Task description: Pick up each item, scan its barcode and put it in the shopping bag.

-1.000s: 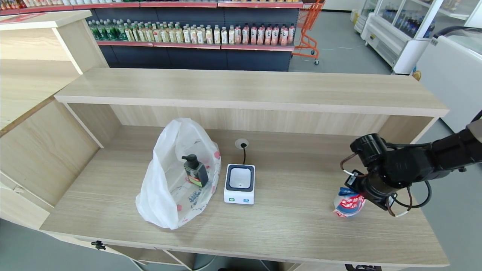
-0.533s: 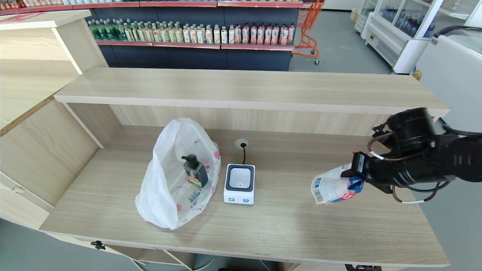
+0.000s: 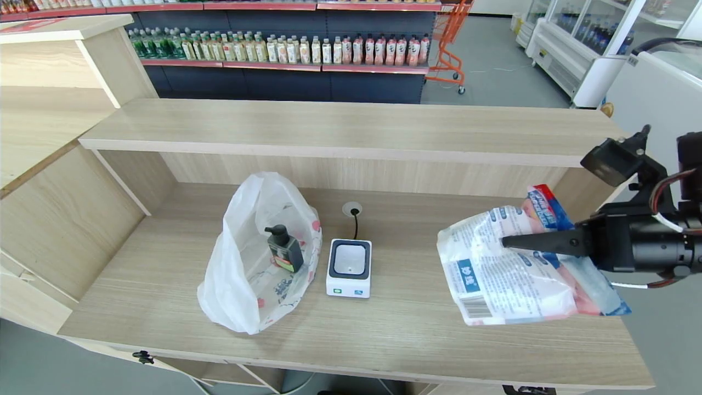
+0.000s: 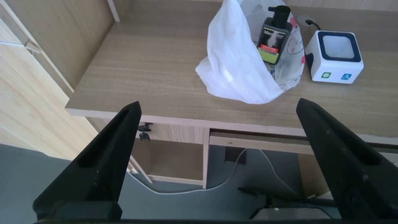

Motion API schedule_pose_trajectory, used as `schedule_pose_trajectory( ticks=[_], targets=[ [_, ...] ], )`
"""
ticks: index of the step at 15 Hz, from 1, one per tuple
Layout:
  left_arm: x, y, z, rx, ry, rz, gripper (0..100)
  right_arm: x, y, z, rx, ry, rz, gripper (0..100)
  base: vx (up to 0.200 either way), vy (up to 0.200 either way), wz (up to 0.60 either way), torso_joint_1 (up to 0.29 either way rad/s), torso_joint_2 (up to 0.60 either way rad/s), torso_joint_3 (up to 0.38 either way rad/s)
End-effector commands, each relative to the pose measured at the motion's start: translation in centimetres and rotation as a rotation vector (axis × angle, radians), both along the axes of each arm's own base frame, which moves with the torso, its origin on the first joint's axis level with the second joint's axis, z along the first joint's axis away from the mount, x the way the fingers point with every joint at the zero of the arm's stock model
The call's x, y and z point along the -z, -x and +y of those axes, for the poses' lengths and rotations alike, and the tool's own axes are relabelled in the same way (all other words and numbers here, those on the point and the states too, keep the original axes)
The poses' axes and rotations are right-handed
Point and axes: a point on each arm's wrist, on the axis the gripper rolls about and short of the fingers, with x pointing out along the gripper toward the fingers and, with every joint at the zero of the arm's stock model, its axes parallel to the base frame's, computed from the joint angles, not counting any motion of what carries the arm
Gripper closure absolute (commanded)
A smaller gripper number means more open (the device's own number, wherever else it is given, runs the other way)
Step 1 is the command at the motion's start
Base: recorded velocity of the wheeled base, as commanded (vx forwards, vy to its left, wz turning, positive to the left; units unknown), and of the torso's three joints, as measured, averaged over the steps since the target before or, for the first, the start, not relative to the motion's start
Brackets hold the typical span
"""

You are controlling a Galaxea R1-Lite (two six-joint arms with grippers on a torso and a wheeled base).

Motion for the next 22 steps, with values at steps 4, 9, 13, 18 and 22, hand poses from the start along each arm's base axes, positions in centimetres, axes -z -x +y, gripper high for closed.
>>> schedule_pose_trajectory(
  ticks=[4, 9, 13, 18, 22],
  targets=[
    [0.0, 0.0, 0.0, 0.0, 0.0, 0.0, 0, 0.1, 3.6, 2.6, -0.156, -0.003, -0.017, 100, 0.0, 0.0, 0.0, 0.0, 0.0, 0.0],
    [0.0, 0.0, 0.0, -0.001, 0.0, 0.0, 0, 0.0, 4.5, 4.2, -0.192, -0.007, 0.071, 100, 0.0, 0.0, 0.0, 0.0, 0.0, 0.0],
    [0.0, 0.0, 0.0, 0.0, 0.0, 0.0, 0, 0.3, 4.8, 5.1, -0.191, 0.021, 0.07, 100, 0.0, 0.0, 0.0, 0.0, 0.0, 0.0],
    [0.0, 0.0, 0.0, -0.001, 0.0, 0.0, 0, 0.7, 4.4, 5.2, -0.134, 0.058, 0.062, 100, 0.0, 0.0, 0.0, 0.0, 0.0, 0.0],
    [0.0, 0.0, 0.0, -0.001, 0.0, 0.0, 0, 0.6, 4.6, 5.4, -0.144, 0.059, 0.059, 100, 0.0, 0.0, 0.0, 0.0, 0.0, 0.0]
  ],
)
